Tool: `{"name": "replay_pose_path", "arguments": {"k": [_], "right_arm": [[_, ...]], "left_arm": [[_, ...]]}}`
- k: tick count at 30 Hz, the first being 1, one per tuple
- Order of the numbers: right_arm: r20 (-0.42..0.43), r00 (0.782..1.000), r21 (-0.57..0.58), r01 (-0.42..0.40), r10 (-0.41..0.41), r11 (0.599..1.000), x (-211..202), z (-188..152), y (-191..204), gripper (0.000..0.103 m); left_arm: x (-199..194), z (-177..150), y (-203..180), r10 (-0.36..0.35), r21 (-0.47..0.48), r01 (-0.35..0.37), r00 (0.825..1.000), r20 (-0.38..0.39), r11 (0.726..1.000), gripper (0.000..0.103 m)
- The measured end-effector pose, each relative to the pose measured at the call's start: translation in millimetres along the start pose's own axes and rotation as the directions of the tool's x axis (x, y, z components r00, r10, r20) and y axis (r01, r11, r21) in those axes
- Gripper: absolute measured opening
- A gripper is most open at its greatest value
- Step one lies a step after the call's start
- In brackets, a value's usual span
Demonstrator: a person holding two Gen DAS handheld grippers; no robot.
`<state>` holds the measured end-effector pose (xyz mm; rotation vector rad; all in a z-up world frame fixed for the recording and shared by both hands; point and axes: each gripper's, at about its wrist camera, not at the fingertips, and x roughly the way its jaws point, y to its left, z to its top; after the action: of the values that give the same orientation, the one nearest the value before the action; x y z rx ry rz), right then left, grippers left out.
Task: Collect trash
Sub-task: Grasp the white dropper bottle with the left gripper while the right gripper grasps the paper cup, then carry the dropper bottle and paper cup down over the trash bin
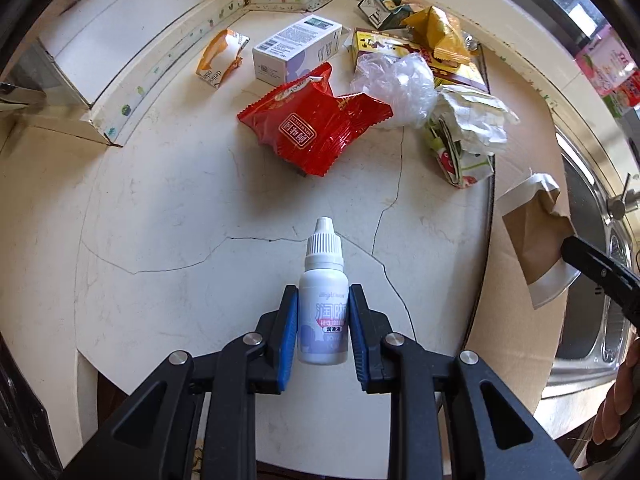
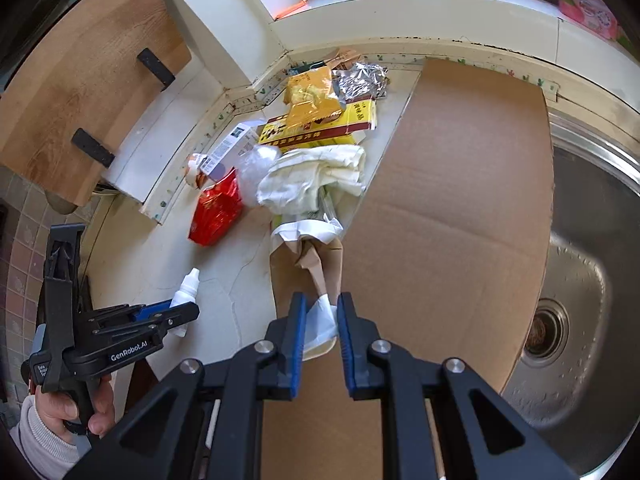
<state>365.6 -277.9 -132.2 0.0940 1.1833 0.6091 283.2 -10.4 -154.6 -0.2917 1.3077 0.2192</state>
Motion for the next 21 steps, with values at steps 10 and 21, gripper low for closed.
{"name": "replay_pose_path", "arguments": {"k": [10,21], "right_arm": [[0.045,0.999,0.036,0.024,-0.025,0.999,-22.8,-53.4,50.6,0.014],[0.117,0.991,0.088,0.048,-0.059,0.995,-38.9,-125.9,132.8,0.014]], "left_arm": [[-37.2,-33.0,29.4,-0.083,0.091,0.080,0.996,0.028,0.993,0.022],[-77.2,-88.5,59.5,-0.211,0.216,0.198,0.977,0.040,0.956,0.022]]}}
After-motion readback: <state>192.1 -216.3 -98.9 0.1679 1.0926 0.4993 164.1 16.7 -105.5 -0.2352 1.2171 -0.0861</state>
